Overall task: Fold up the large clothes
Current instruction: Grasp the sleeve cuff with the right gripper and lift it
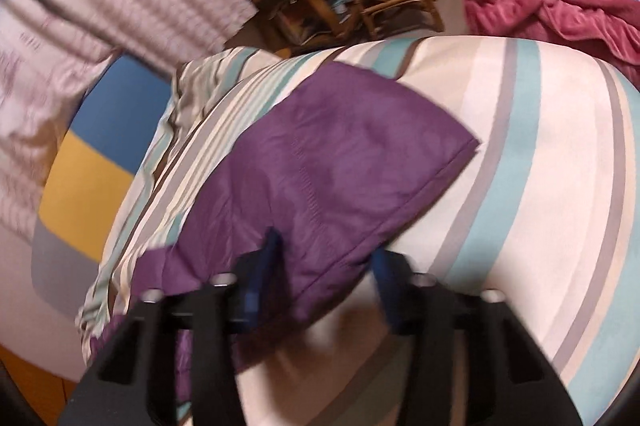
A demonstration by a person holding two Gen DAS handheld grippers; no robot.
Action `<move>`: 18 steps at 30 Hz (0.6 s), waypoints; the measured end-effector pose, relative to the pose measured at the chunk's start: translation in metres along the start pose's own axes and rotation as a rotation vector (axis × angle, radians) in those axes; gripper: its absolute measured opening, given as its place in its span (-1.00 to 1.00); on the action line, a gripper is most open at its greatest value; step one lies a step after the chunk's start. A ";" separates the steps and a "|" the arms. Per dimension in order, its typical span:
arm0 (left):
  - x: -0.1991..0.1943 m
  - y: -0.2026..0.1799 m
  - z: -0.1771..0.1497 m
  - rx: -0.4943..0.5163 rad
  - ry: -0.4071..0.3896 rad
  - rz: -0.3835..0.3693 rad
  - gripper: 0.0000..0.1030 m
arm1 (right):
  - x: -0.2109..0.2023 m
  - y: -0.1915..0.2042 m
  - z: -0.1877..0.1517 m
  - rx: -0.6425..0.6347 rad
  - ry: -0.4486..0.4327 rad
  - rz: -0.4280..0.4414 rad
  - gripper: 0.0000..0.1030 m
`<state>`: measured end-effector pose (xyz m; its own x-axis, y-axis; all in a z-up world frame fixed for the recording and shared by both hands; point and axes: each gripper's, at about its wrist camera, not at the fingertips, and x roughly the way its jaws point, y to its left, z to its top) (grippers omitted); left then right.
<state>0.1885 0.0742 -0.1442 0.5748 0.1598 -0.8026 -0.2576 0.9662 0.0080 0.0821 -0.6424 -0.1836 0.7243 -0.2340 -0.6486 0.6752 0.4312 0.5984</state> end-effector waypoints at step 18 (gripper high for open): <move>-0.001 0.005 -0.003 -0.022 -0.018 -0.019 0.94 | -0.071 0.192 -0.137 -0.813 -0.251 0.012 -0.84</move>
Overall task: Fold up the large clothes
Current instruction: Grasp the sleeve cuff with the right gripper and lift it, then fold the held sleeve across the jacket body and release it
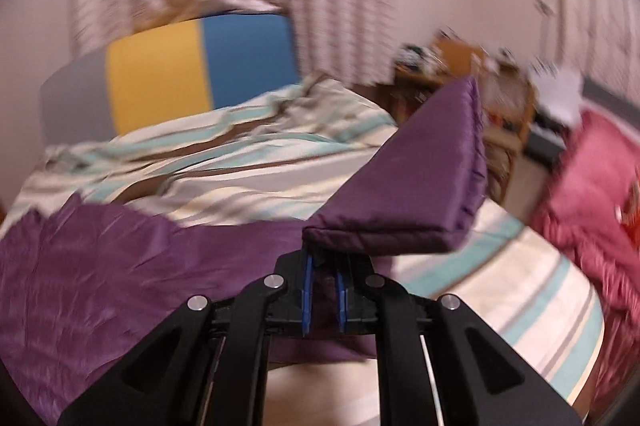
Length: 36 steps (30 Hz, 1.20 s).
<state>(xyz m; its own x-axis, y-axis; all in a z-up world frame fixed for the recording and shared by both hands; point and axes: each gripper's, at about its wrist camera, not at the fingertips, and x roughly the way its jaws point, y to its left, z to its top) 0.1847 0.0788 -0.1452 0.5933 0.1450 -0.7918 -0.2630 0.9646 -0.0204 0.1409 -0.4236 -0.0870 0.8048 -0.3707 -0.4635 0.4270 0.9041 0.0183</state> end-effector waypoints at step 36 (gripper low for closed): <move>0.000 0.002 0.000 -0.009 -0.003 -0.013 0.94 | 0.008 0.337 -0.117 -0.567 0.258 0.672 -0.79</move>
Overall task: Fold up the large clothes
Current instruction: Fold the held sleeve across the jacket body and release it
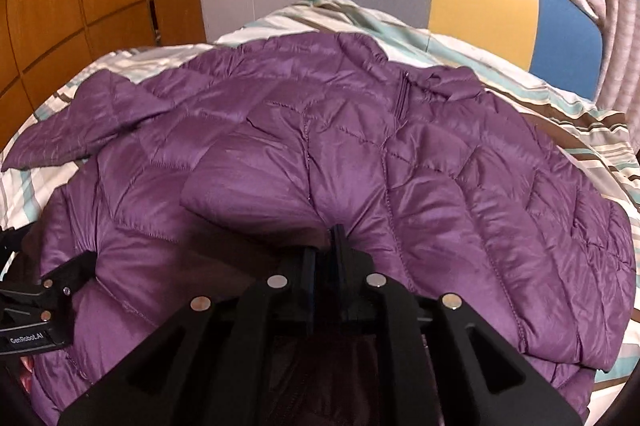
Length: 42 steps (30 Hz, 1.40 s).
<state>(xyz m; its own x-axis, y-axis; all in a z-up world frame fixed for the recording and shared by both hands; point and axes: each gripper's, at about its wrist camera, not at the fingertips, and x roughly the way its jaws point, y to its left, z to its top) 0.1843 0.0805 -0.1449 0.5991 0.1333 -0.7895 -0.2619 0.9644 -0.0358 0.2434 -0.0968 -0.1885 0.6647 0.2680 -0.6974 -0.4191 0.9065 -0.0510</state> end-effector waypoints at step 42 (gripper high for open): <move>0.051 -0.121 0.053 0.193 -0.059 -0.046 0.56 | -0.030 -0.221 -0.045 0.556 0.006 -0.379 -0.26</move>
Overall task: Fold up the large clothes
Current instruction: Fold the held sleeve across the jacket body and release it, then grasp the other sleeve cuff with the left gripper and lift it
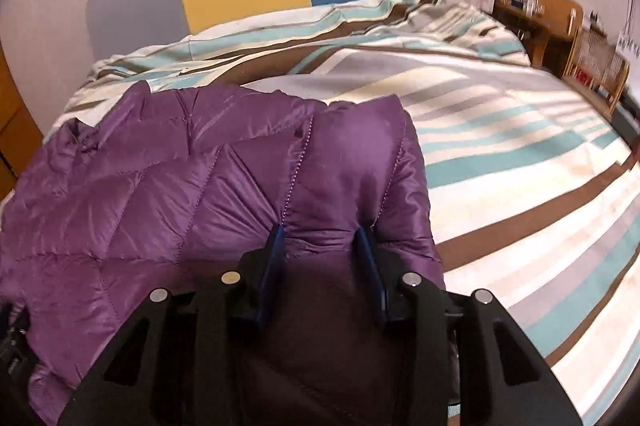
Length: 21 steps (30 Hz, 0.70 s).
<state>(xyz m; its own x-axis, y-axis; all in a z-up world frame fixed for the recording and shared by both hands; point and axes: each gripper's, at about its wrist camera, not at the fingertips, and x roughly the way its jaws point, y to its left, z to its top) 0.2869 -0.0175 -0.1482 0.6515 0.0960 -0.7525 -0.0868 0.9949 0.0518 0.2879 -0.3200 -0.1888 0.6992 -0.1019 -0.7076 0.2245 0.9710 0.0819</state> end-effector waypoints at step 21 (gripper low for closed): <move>0.004 0.001 0.002 -0.006 0.003 -0.006 0.68 | -0.039 -0.015 -0.042 0.029 0.052 -0.111 0.58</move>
<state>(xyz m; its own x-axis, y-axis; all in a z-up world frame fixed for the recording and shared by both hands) 0.2908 -0.0161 -0.1496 0.6498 0.0901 -0.7548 -0.0879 0.9952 0.0432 0.2293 -0.3212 -0.1917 0.6330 -0.1962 -0.7489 0.3188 0.9476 0.0213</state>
